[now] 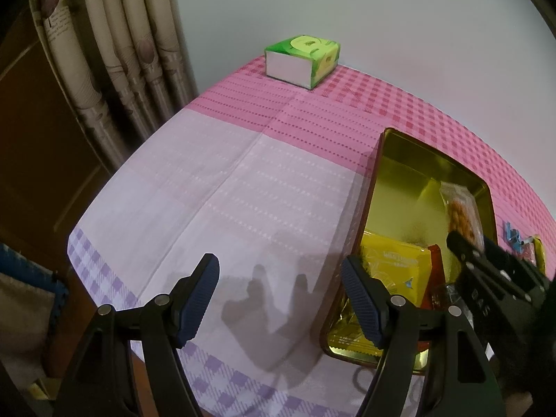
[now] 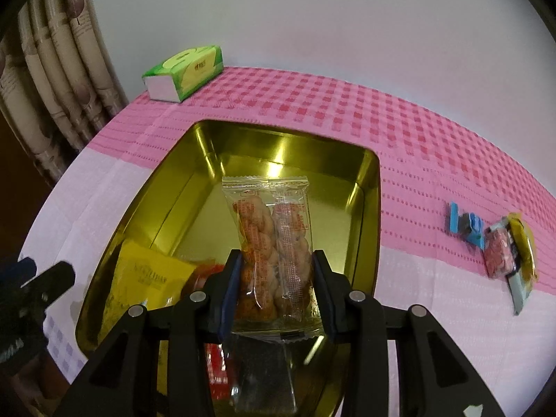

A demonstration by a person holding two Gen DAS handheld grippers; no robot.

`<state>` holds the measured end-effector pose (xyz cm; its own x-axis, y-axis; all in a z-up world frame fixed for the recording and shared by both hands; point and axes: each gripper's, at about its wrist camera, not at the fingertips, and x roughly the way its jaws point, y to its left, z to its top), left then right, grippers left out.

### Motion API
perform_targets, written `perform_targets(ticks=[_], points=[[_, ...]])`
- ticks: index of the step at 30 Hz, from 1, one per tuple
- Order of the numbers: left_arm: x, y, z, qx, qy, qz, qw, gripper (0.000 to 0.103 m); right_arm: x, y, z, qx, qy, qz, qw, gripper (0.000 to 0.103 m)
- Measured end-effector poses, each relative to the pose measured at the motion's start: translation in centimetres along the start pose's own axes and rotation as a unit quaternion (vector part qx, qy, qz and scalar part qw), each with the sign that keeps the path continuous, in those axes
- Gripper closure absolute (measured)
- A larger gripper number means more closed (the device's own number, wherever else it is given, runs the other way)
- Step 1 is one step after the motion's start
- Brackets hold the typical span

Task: Organize snacks
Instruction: 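Lower the clear twisted-snack bag into the gold tin and open the right gripper, then grasp the yellow bag with a silver strip with the right gripper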

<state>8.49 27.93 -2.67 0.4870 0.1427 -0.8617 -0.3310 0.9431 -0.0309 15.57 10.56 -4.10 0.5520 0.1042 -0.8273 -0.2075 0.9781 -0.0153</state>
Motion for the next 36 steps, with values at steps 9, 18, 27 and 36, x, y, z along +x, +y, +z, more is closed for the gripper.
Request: perform_targets(ticks=[9,18,27,36], points=[[0.1,0.1,0.1,-0.001,0.003,-0.001,1.0,0.03,1.5,0.0,-0.1,0.014,0.024,-0.012,1.0,0.067],[0.3,0.1,0.2,-0.001,0.005,0.003,1.0,0.03,1.5,-0.2,-1.0,0.037,0.042,-0.043,0.998,0.067],[0.5,0.1,0.2,0.0,0.006,0.004,1.0,0.03,1.1,-0.1,-1.2,0.04,0.045,-0.048,0.997,0.065],[0.6,0.0,0.1,0.003,0.005,0.007,1.0,0.03,0.2,-0.1,-1.4,0.036,0.033,-0.028,0.998,0.053]])
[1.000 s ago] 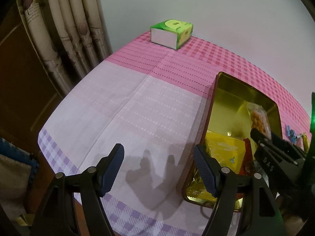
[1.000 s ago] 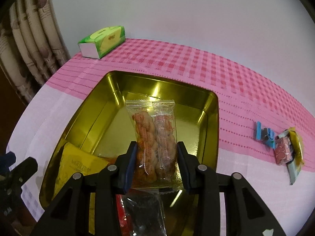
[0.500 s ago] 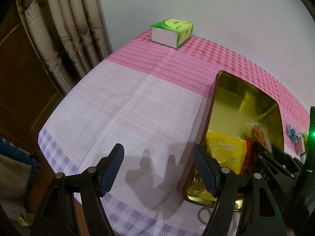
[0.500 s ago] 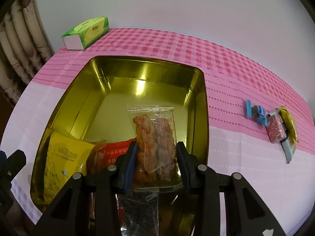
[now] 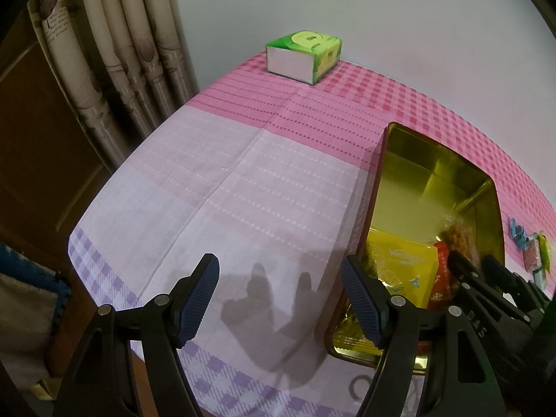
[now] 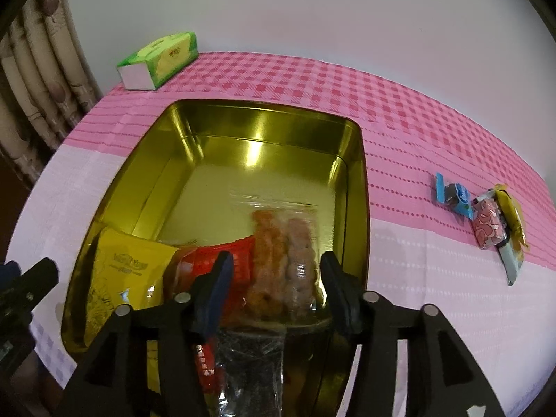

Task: Organize snacks
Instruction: 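Grasp the yellow bag with a silver strip with the right gripper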

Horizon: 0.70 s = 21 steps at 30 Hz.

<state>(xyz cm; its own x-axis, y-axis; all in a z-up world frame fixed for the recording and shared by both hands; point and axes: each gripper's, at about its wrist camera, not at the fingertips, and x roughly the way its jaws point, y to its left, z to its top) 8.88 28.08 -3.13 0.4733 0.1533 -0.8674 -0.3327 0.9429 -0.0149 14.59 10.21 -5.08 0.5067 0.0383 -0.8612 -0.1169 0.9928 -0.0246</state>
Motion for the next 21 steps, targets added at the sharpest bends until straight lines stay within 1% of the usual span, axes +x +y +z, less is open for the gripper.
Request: perform_targets(ticks=[3,6,7,8,11,12,15,17,18,21], points=[[0.0,0.0,-0.1,0.003,-0.002,0.001,1.0,0.03,-1.0,-0.6,-0.3,0.003,-0.011,0.021,1.0,0.052],[0.0,0.0,-0.1,0.006,-0.003,0.003,1.0,0.03,-2.3,-1.8,-0.5,0.004,-0.026,0.04,0.999,0.049],[0.0,0.0,-0.1,0.008,-0.003,0.004,1.0,0.03,-2.7,-2.3,-0.5,0.003,-0.031,0.049,0.998,0.05],[0.0,-0.1,-0.1,0.008,-0.004,0.006,0.9999,0.03,-3.3,-3.2,-0.6,0.0,-0.039,0.069,0.997,0.051],[0.1,0.0,0.0,0.01,-0.005,0.011,0.9999,0.03,-4.4,-5.9,-0.9,0.003,-0.056,0.061,0.997,0.047],[0.1,-0.1,0.0,0.011,-0.006,0.013,0.9998,0.03,-4.9,-7.2,-1.0,0.006,-0.065,0.07,0.995,0.048],[0.2,-0.2,-0.1,0.017,-0.009,0.023,0.9996,0.03,-5.6,-11.5,-0.9,0.016,-0.079,0.049,0.996,0.047],[0.3,-0.3,-0.2,0.02,-0.01,0.029,0.9993,0.03,-5.5,-15.6,-0.8,0.029,-0.085,0.018,0.996,0.047],[0.4,-0.3,-0.3,0.022,-0.01,0.032,0.9992,0.03,-5.3,-16.9,-0.8,0.034,-0.084,0.008,0.996,0.047],[0.4,-0.5,-0.4,0.026,-0.016,0.037,0.9988,0.03,-4.4,-22.8,-0.6,0.055,-0.079,-0.032,0.995,0.047]])
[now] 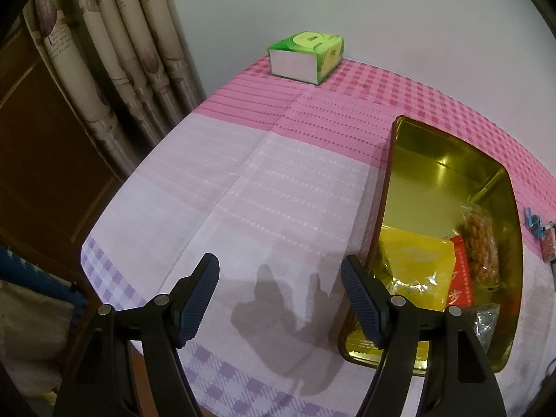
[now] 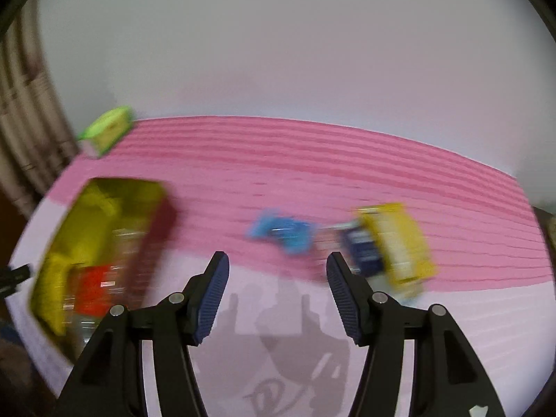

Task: Organize snacks
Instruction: 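Grasp the yellow bag with a silver strip with the right gripper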

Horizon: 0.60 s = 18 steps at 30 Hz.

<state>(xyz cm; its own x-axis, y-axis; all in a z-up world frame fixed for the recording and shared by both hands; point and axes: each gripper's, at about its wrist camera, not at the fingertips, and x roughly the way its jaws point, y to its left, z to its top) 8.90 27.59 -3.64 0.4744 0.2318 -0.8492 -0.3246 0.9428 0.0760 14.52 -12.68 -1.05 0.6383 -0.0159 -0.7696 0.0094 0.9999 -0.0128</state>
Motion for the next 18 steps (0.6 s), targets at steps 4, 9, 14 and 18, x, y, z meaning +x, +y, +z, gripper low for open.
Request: perform_targets(ticks=[4,9,14,18], points=[[-0.3,-0.2,-0.1,0.005,-0.018,0.003,0.9998,0.03,2.0,-5.2,0.9,0.016,0.013,-0.014,1.0,0.044],[0.2,-0.4,-0.2,0.008,-0.018,-0.002,0.9998,0.03,4.6,-8.9,1.6,0.036,0.03,0.018,0.999,0.039],[0.0,-0.8,-0.2,0.012,-0.034,0.004,0.9993,0.03,7.1,-10.4,1.9,0.046,0.047,0.075,0.995,0.038],[-0.2,-1.1,-0.2,0.0,-0.04,-0.004,0.9992,0.03,8.3,-10.3,1.5,0.031,0.055,0.085,0.994,0.036]])
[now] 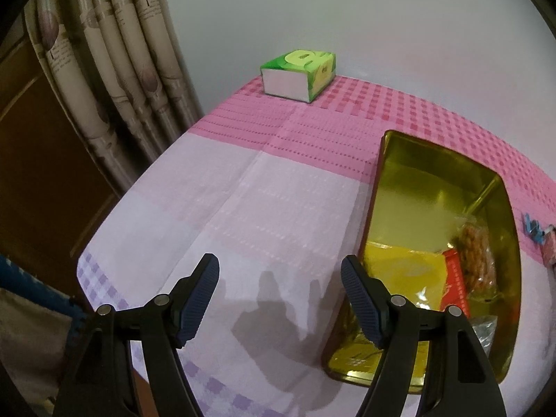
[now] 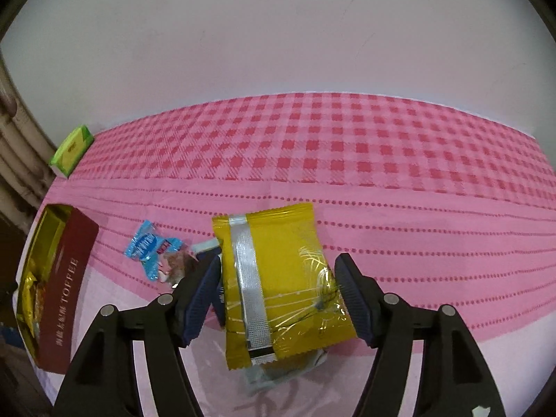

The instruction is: Organize snacks

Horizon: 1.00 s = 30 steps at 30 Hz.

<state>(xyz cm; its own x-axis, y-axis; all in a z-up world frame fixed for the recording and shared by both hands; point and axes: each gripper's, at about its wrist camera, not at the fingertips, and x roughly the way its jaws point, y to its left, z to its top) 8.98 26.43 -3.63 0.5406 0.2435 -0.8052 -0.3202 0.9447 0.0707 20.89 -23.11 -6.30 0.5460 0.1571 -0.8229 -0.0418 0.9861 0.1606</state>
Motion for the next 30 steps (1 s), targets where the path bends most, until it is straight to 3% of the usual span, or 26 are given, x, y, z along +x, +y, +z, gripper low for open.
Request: perform_targets(ticks=[6,15,23,30], points=[[0.0,-0.8,-0.1,0.019,-0.011,0.01,0.9997,0.028,0.8,-0.1,-0.7,-0.019,-0.002,0.015,1.0,0.045],[-1.0,-1.4,-0.1,0.039,-0.038,0.016,0.9984,0.028,-1.2,-0.1,-1.3,-0.024,-0.012,0.047,0.999,0.028],[-1.9,-2.3,-0.1,0.061,-0.059,-0.002,0.9964,0.028,-0.3,-1.6,-0.1,0.009,-0.007,0.044,0.999,0.028],[-2.9,-3.8,-0.3,0.095,-0.065,-0.012,0.9933,0.028,0.0,-3.1,0.2,0.045,0.002,0.096,0.994,0.026]])
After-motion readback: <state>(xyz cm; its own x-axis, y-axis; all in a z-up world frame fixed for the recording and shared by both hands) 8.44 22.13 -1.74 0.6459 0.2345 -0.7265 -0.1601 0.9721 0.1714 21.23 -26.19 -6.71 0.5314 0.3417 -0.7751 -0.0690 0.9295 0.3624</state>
